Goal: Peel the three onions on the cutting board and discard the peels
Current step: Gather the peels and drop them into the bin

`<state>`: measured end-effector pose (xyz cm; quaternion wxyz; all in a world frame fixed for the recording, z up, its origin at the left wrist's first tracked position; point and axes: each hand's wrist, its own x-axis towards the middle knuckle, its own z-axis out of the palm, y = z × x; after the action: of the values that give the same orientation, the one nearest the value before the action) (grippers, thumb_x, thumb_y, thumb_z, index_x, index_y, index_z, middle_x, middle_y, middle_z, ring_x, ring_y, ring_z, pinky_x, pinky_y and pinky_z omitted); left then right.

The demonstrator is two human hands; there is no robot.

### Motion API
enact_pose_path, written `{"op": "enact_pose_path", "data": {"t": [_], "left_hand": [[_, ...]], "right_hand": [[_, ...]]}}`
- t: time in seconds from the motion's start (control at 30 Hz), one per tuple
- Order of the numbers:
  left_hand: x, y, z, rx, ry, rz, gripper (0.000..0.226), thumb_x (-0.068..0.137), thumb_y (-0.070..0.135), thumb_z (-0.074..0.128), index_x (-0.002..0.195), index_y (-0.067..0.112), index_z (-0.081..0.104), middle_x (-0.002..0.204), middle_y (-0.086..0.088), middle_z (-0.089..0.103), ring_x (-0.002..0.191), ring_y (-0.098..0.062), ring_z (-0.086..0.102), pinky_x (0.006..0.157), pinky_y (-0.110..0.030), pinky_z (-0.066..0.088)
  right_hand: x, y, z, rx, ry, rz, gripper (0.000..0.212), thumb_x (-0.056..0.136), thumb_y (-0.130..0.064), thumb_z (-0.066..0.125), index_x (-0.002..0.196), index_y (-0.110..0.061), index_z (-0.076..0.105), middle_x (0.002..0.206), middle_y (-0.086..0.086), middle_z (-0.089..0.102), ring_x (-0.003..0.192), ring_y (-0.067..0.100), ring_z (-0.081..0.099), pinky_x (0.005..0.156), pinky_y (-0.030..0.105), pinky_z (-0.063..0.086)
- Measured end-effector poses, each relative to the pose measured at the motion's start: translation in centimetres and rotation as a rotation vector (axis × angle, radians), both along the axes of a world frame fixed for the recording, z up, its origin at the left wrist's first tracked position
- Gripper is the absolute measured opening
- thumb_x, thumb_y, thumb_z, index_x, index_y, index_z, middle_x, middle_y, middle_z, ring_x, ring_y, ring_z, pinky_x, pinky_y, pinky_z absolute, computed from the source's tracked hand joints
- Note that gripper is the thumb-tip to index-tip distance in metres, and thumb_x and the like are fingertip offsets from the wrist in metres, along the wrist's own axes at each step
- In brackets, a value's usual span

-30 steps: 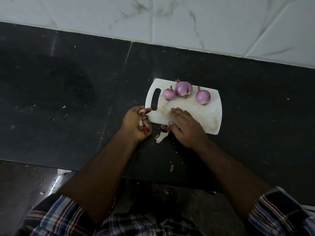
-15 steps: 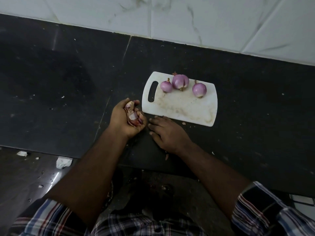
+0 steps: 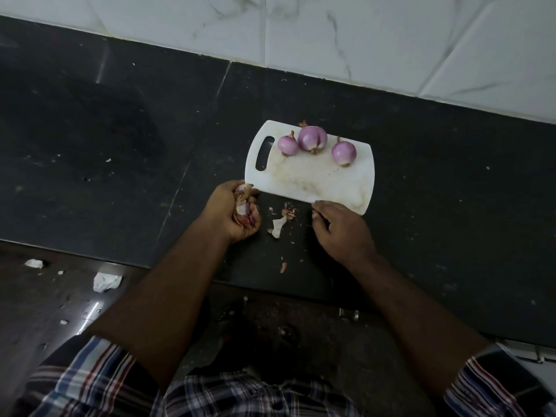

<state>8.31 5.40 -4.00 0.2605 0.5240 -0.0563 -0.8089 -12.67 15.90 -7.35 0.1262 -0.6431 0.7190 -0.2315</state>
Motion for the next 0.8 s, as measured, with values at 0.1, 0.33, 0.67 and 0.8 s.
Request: {"op": "enact_pose_path", "data": {"t": [0.1, 0.33, 0.67, 0.8], "left_hand": [[-0.3, -0.3, 0.2, -0.015, 0.007, 0.008, 0.027, 0.092, 0.035, 0.053, 0.088, 0.014, 0.069, 0.063, 0.005, 0.052, 0.054, -0.007, 0.046, 0.05, -0.02, 0.043], [0.7, 0.1, 0.0, -0.062, 0.136, 0.13, 0.026, 0.096, 0.033, 0.049, 0.098, 0.015, 0.068, 0.065, 0.003, 0.049, 0.056, -0.009, 0.045, 0.057, -0.02, 0.041], [2.3, 1.1, -0.5, -0.075, 0.162, 0.225, 0.027, 0.097, 0.033, 0.047, 0.092, 0.015, 0.066, 0.064, 0.004, 0.051, 0.056, -0.009, 0.047, 0.057, -0.02, 0.045], [2.6, 2.1, -0.3, -0.072, 0.177, 0.241, 0.027, 0.097, 0.033, 0.047, 0.09, 0.016, 0.066, 0.063, 0.005, 0.051, 0.054, -0.008, 0.047, 0.057, -0.019, 0.045]], "right_hand": [[0.1, 0.0, -0.4, 0.045, -0.044, 0.003, 0.038, 0.097, -0.025, 0.055, 0.133, -0.013, 0.061, 0.136, 0.003, 0.062, 0.129, 0.015, 0.053, 0.11, 0.033, 0.042], [6.3, 0.3, -0.8, 0.146, -0.126, 0.148, 0.055, 0.097, -0.029, 0.04, 0.147, -0.006, 0.043, 0.154, 0.011, 0.041, 0.147, 0.023, 0.03, 0.123, 0.036, 0.018], [6.4, -2.9, -0.8, 0.174, -0.053, 0.375, 0.052, 0.095, -0.027, 0.045, 0.143, -0.005, 0.049, 0.152, 0.012, 0.045, 0.145, 0.023, 0.034, 0.121, 0.026, 0.01], [6.3, -2.3, 0.2, 0.168, -0.203, 0.407, 0.05, 0.093, -0.023, 0.045, 0.14, -0.009, 0.054, 0.147, 0.007, 0.051, 0.14, 0.016, 0.042, 0.12, 0.029, 0.026]]}}
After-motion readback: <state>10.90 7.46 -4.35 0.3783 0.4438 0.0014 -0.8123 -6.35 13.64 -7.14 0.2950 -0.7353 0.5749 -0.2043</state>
